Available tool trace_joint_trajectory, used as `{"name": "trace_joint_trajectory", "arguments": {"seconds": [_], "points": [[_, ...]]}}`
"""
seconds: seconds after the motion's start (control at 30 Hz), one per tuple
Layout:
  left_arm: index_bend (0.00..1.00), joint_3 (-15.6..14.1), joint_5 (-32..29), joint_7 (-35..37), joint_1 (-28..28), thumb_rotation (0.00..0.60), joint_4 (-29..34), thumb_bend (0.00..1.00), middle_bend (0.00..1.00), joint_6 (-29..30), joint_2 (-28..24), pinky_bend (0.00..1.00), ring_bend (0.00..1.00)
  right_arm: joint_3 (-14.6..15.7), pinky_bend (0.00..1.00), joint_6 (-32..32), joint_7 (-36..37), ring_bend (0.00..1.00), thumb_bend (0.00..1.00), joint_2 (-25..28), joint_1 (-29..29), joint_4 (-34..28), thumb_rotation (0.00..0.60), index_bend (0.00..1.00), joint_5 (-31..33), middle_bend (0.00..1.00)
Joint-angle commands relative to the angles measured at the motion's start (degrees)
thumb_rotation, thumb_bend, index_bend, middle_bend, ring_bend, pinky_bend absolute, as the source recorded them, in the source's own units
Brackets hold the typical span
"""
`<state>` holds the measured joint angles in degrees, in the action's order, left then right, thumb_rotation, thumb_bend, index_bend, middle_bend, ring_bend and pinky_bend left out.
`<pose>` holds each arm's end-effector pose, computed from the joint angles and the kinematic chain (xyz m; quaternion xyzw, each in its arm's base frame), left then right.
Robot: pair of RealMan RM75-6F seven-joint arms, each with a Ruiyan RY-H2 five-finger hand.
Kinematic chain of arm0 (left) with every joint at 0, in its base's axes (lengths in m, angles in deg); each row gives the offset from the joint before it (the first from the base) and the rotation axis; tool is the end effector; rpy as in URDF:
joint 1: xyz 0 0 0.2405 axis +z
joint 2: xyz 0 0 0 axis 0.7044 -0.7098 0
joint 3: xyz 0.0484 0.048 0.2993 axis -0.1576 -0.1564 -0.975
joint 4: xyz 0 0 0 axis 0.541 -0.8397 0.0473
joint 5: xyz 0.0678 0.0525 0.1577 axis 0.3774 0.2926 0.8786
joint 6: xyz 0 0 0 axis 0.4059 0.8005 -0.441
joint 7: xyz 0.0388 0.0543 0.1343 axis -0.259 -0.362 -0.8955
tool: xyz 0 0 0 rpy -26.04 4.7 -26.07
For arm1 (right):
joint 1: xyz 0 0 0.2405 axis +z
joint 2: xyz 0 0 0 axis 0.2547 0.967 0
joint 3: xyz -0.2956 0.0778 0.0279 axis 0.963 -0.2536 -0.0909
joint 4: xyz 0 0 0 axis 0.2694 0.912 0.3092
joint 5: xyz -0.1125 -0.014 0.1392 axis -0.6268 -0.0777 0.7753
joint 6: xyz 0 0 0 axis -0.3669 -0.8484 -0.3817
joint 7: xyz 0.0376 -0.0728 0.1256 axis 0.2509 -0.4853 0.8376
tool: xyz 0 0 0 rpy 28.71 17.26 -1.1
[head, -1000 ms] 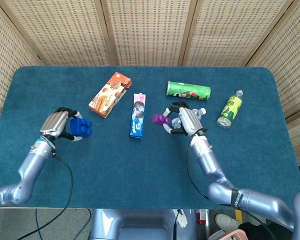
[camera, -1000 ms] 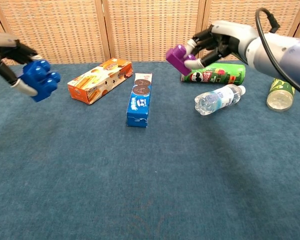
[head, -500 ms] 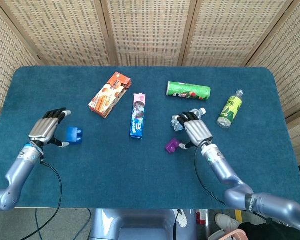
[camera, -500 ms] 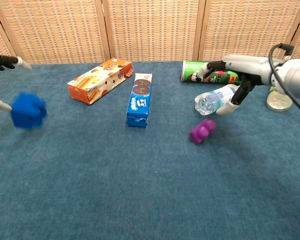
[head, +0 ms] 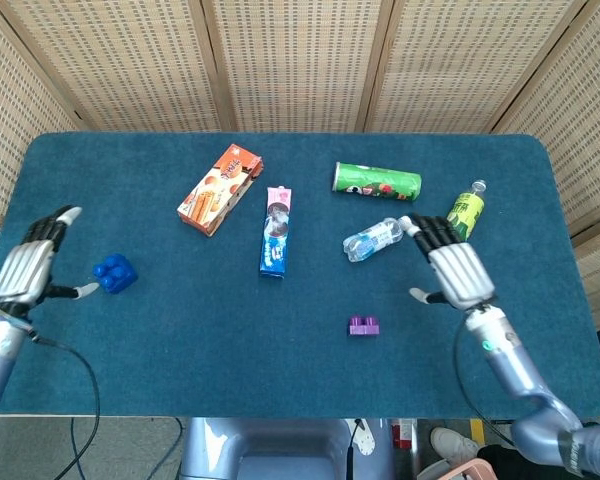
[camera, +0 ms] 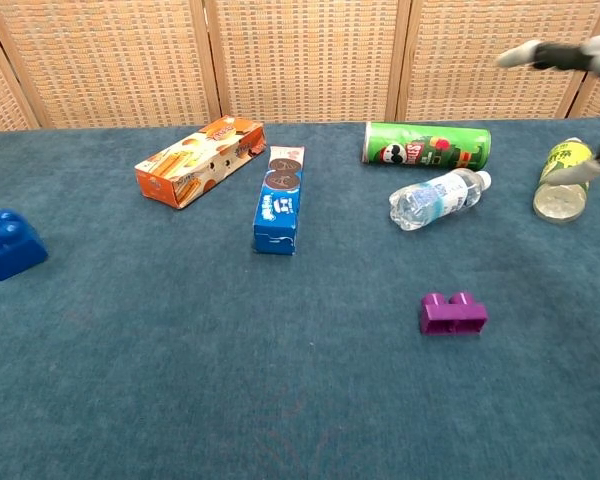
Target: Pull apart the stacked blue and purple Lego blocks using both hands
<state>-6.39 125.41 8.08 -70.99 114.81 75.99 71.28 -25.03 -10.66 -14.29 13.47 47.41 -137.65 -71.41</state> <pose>-0.2947 0.3109 0.2194 -0.5719 -0.4785 -0.4048 0.5293 -0.2396 -0.3490 0.1454 0.6891 -0.3352 0.4445 0.4639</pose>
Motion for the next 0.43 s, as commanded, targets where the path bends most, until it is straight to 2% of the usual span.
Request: {"name": "trace_joint_trajectory", "arguments": {"seconds": [0.03,0.2,0.3,0.43], "points": [[0.00,-2.2,2.3,-2.7,6.2,0.600,4.6,0.00,0.00,8.2,-2.1,0.00,0.00,3.0,0.00,-7.4,4.4,0.00,0.00,1.2,-5.3,4.6,0.600,0.00,-5.7,0.00],[0.00,-4.8,5.7,-7.0,12.6,0.600,7.1,0.00,0.00,17.5,-0.3,0.00,0.00,6.5,0.00,-13.2,5.3,0.00,0.00,2.1,-10.0,7.6,0.600,0.00,-10.4,0.00],[0.00,-7.0,7.7,-8.1,15.7,0.600,7.4,0.00,0.00,19.7,0.4,0.00,0.00,7.8,0.00,-17.5,3.7,0.00,0.00,2.5,-14.1,7.9,0.600,0.00,-10.6,0.00],[0.00,-7.8,11.2,-8.2,17.5,0.600,4.4,0.00,0.00,21.5,2.3,0.00,0.00,8.1,0.00,-19.2,1.3,0.00,0.00,3.5,-16.8,6.4,0.600,0.00,-10.0,0.00]]}}
